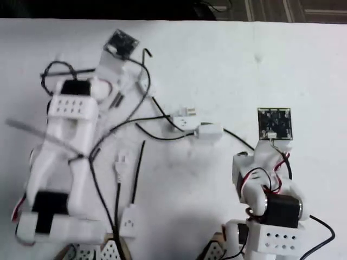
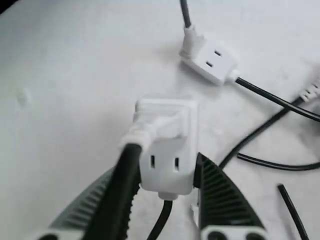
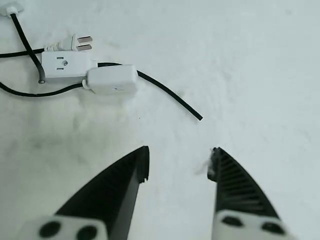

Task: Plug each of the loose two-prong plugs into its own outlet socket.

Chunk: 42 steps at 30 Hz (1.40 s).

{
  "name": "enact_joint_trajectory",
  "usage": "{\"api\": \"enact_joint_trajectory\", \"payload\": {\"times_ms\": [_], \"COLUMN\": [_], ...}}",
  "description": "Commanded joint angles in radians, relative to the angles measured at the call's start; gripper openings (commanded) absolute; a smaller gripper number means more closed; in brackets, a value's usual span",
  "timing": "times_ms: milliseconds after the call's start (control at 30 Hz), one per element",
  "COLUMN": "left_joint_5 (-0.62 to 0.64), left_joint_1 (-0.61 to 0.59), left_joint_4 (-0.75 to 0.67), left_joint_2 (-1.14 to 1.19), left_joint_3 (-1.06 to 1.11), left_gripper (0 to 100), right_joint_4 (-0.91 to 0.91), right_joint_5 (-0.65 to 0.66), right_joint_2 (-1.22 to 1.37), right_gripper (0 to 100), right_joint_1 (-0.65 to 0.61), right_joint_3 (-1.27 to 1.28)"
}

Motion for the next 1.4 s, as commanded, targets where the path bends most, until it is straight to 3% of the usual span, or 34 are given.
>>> {"api": "enact_joint_trajectory", "payload": {"times_ms": [0,167,300,400,667,1067,1200,1367], "left_joint_5": [-0.018,-0.083,-0.074,-0.017,-0.005,-0.015,0.021,0.023], "left_joint_1": [-0.019,-0.004,0.007,0.007,0.007,-0.099,-0.110,-0.099], "left_joint_4": [0.008,0.061,0.161,0.302,0.730,0.736,0.736,0.736], "left_joint_2": [0.206,0.521,0.746,0.869,0.993,0.903,0.786,0.559], "left_joint_3": [-0.281,-0.640,-0.937,-1.165,-1.791,-1.548,-1.456,-1.183], "left_gripper": [2,6,21,34,35,31,31,31], "right_joint_4": [-0.019,-0.019,-0.019,-0.019,-0.019,-0.016,-0.016,-0.015], "right_joint_5": [-0.006,-0.008,-0.009,-0.008,-0.005,-0.005,-0.003,-0.006], "right_joint_2": [-0.008,-0.008,-0.008,-0.008,-0.008,-0.008,-0.008,-0.008], "right_gripper": [19.0,19.0,19.0,19.0,19.0,19.0,19.0,19.0], "right_joint_1": [-0.041,-0.042,-0.044,-0.044,-0.044,-0.044,-0.045,-0.045], "right_joint_3": [0.005,0.006,0.006,0.008,0.008,0.009,0.009,0.009]}}
